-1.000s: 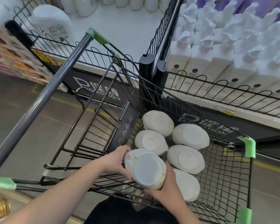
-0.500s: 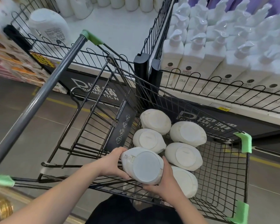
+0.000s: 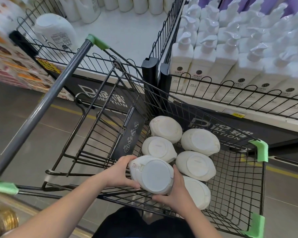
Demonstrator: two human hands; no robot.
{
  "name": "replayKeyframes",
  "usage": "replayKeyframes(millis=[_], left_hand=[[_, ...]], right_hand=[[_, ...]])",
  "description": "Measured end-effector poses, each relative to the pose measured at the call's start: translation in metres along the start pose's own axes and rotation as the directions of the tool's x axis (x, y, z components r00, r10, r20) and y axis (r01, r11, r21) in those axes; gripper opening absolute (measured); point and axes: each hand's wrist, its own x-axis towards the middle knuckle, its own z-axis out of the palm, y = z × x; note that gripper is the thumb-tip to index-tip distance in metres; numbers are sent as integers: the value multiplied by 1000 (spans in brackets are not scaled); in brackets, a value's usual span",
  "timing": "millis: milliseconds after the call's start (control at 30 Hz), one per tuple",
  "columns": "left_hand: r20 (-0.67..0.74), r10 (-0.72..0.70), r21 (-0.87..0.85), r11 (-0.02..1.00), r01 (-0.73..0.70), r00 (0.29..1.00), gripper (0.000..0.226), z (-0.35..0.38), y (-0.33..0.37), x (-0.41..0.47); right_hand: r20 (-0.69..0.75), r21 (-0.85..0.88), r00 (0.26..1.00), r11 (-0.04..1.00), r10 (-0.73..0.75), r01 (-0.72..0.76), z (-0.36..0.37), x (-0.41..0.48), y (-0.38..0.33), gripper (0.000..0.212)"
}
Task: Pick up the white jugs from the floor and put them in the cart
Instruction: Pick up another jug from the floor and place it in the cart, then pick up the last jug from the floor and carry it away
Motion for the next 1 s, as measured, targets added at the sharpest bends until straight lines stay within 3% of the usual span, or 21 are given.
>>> replayKeyframes(millis=[433,667,833,1000], left_hand=[[-70,87,74,994,-82,994,126,-8,27,-7],[-97,228,79,972,-220,969,122,-26,67,-12],[-163,392,44,920,-390,906,114,-48,121,-27],[-194,606,77,793,-604,771,104,-79,194,-52]], right_hand=[[-46,48,998,998,-31,33,-15,-3,-11,152],[-214,215,974,970,-72,118,-47,-21,-52,103],[-368,169,912,952,-180,256,-82,-42,-107,88],[-557,100,774,901,-301,422,-122,-64,-162,87]])
